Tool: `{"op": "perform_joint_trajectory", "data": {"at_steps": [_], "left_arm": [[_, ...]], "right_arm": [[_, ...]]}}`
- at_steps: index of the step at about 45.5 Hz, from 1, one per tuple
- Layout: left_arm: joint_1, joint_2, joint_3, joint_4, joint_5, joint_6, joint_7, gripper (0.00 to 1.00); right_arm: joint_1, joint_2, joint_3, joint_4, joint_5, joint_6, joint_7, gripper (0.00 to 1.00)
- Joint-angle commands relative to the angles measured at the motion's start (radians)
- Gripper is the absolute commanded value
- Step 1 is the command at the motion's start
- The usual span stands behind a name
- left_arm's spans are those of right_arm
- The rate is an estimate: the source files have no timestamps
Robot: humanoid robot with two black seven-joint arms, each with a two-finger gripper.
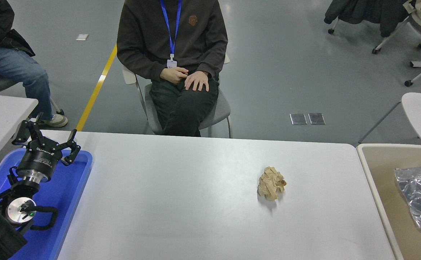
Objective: Clean the table surface
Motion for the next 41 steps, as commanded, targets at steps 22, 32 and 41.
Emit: {"op": "perform_joint_trajectory", "data": {"at_steps": [22,32,41], "left_arm": [[0.0,0.0,0.0,0.0,0.0,0.0,0.0,1.0],[0.0,0.0,0.0,0.0,0.0,0.0,0.0,1.0],[0.0,0.0,0.0,0.0,0.0,0.0,0.0,1.0]], "right_arm": [[0.02,-0.042,0.145,0.049,0.1,-0.003,-0.001,0.97],[-0.011,-0.161,0.477,0.302,0.1,0.021,0.009,0.98],[-0.052,-0.194,0.656,0.439,0.1,0.025,0.009,0.98]]}}
